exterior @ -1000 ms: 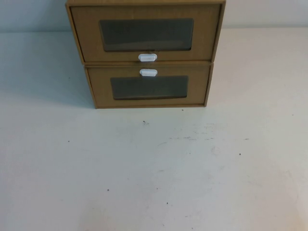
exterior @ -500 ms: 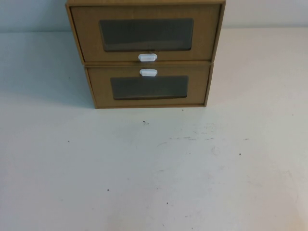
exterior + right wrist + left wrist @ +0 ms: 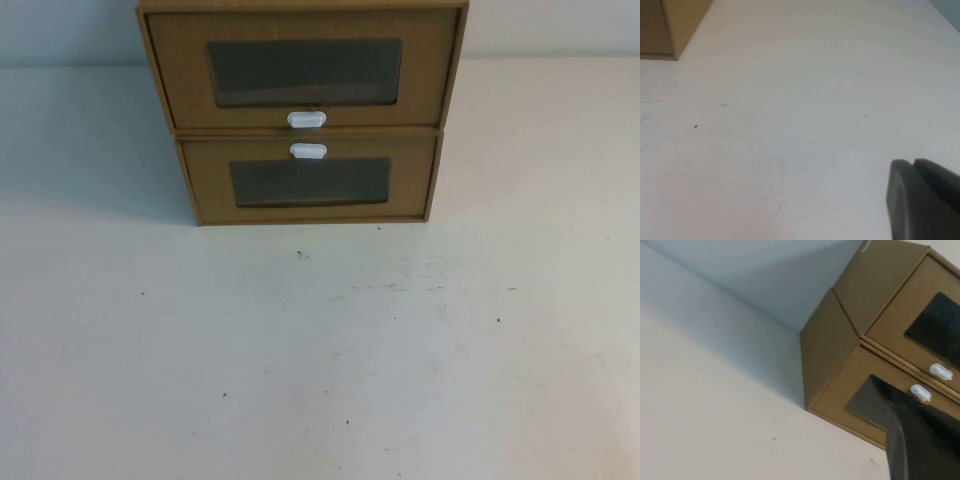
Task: Open the shoe box
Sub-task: 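Pull the top drawer of the cardboard box fully open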
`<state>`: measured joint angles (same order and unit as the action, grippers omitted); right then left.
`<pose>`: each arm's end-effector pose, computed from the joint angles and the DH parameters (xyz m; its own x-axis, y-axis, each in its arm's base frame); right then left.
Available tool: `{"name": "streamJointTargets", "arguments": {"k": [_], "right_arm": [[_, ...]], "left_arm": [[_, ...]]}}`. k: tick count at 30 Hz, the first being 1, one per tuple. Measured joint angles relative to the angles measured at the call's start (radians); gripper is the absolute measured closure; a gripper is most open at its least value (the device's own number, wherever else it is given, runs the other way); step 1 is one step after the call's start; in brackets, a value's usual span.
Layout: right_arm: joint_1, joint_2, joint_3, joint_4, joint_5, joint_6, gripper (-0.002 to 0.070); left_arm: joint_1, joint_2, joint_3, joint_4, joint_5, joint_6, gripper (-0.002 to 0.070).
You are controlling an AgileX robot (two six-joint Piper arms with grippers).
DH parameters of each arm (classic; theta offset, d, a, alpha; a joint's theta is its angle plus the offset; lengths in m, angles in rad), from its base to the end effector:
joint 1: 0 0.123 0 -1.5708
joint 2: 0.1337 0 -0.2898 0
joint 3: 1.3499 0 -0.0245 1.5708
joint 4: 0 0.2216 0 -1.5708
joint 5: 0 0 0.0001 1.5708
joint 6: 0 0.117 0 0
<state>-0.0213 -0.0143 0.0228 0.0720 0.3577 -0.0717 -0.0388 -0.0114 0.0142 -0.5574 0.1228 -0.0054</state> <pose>0.0437 0.0020 0.1672 -0.2745 0.0016 -0.9616 -0.0041 1.0000 0.0028 0.0475 -0.0095 0.1990 -0.0718 -0.5272 -0.8467 0.0771 0.8434 -0.5317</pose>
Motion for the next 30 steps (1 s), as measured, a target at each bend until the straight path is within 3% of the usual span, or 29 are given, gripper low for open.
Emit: {"name": "streamJointTargets", "arguments": {"k": [4,10,18,30], "right_arm": [[0.000,0.000,0.000,0.000,0.000,0.000,0.0690],[0.000,0.000,0.000,0.000,0.000,0.000,0.0690],[0.000,0.000,0.000,0.000,0.000,0.000,0.0689],[0.000,0.000,0.000,0.000,0.000,0.000,0.0689]], "left_arm": [[0.000,0.063,-0.133,0.002,0.113,0.031,0.0680],[0.000,0.350,-0.386,0.008,0.340,0.134,0.0680],[0.000,0.703,-0.711,-0.104,0.577,0.427,0.0680],[0.000,1.162,-1.239,-0.148,0.762,0.614,0.0680]]}}
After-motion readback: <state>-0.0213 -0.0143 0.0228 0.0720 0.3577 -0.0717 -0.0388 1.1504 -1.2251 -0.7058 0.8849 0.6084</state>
